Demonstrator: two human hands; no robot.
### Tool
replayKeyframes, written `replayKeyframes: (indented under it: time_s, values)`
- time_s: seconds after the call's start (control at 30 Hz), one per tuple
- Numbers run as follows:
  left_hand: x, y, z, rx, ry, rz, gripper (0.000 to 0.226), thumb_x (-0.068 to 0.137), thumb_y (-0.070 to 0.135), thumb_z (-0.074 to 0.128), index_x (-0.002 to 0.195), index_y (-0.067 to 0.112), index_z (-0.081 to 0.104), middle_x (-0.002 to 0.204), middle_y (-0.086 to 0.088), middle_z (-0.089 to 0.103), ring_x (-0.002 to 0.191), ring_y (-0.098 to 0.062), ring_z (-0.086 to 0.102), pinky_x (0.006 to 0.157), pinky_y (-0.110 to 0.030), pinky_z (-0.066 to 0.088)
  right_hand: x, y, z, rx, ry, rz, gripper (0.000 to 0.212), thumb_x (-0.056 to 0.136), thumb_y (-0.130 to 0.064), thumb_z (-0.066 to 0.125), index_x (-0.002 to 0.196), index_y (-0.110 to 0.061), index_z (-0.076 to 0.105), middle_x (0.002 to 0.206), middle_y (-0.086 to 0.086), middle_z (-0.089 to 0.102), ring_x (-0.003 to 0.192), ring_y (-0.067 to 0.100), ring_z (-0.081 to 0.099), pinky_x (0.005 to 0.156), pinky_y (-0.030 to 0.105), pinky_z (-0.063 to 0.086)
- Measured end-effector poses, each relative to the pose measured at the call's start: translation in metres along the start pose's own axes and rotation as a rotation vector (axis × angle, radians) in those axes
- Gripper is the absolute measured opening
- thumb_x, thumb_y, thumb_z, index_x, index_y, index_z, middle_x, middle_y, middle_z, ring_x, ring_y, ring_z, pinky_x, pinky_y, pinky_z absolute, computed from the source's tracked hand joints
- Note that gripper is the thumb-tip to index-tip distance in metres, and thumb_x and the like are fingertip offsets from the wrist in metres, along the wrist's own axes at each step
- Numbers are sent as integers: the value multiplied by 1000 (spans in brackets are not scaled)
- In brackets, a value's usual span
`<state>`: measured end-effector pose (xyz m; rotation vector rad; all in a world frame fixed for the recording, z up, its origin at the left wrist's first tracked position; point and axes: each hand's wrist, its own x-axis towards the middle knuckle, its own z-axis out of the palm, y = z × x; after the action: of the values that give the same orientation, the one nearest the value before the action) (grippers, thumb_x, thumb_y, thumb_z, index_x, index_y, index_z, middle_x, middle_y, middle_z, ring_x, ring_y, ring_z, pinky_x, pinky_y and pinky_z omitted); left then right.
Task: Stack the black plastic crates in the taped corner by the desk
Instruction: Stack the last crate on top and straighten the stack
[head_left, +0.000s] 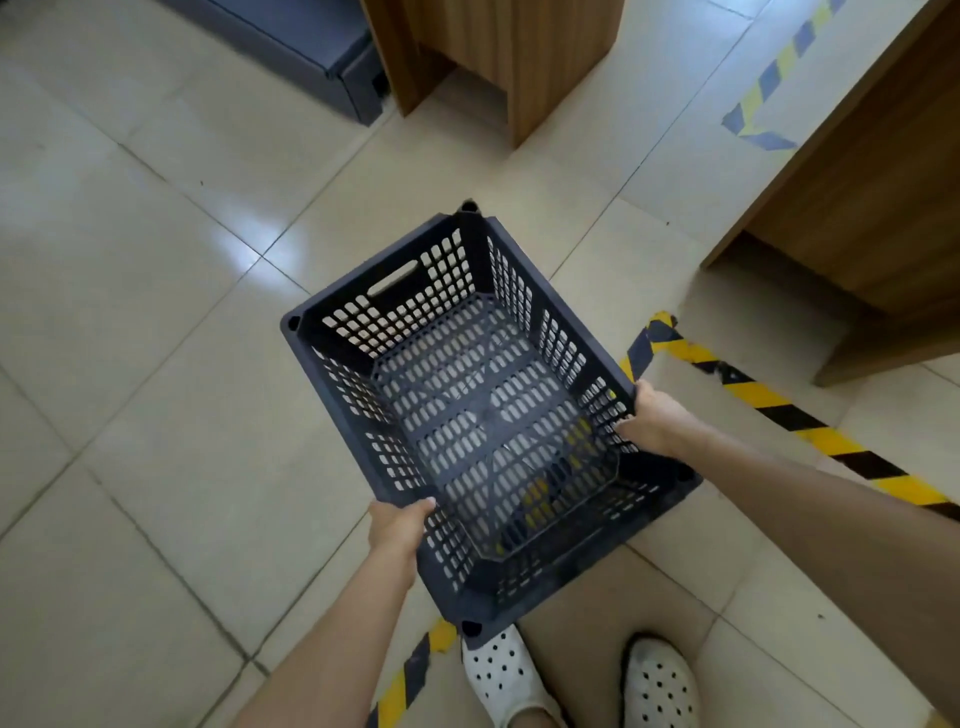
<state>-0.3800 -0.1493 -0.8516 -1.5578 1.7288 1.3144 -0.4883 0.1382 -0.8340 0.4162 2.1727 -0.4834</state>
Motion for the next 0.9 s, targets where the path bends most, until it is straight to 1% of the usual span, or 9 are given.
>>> replayKeyframes:
  time_s: [0.07,0.17,0.27,0.37,0.47,0.57,0.7,0.8,0.9]
  values:
    - [12,-4,-5,23,21,17,45,85,13,71,121,8,45,121,-14,61,104,-34,61,91,-48,52,3,1,4,25,61,5,36,93,-18,54,125,-7,41,119,18,56,106,36,56,86,40,51]
    - [8,-3,-24,240,3,116,33,90,15,66,114,6,45,113,-14,61,96,-32,61,78,-42,54,-3,2,0,42,114,7,32,92,-14,58,120,-8,45,115,18,58,105,36,57,86,40,52]
    - [-5,6,-47,398,-14,214,35,89,21,69,111,5,48,110,-14,63,93,-31,64,70,-37,55,-17,-1,-11,-17,134,5,25,90,-11,58,111,-10,45,107,18,60,96,36,60,84,46,55]
    - [-28,26,-69,473,-2,275,43,84,27,75,108,7,46,103,-8,60,96,-31,62,82,-42,54,-41,-15,-29,-175,150,-44,16,93,-13,54,106,-11,44,95,10,59,85,30,59,71,39,54]
    - [-49,68,-94,583,71,351,39,83,25,75,103,7,47,98,-7,59,89,-29,59,75,-38,50,-65,-39,-57,-365,233,-131,14,95,-7,50,108,-9,44,97,8,55,91,29,61,54,29,36]
    - [-70,123,-127,616,135,398,27,77,20,69,96,4,57,92,-12,66,82,-29,62,69,-35,50,-91,-72,-92,-446,311,-205,22,94,-7,48,116,-8,44,111,10,60,97,29,62,65,33,39]
    - [-116,171,-173,605,178,435,16,76,13,65,87,2,60,81,-12,65,72,-26,60,58,-31,43,-127,-111,-131,-419,288,-244,23,95,-14,48,118,-7,47,108,10,61,88,24,57,75,35,47]
    - [-155,184,-212,609,198,457,15,77,16,64,86,5,59,82,-10,66,76,-29,64,63,-33,48,-167,-138,-149,-388,323,-292,23,94,-15,48,116,-9,47,113,12,63,100,32,62,77,38,47]
    - [-192,195,-258,571,263,451,19,77,20,62,90,9,55,84,-8,65,80,-30,65,68,-34,50,-212,-171,-171,-401,369,-379,22,94,-16,45,115,-10,45,113,11,63,99,34,63,76,36,49]
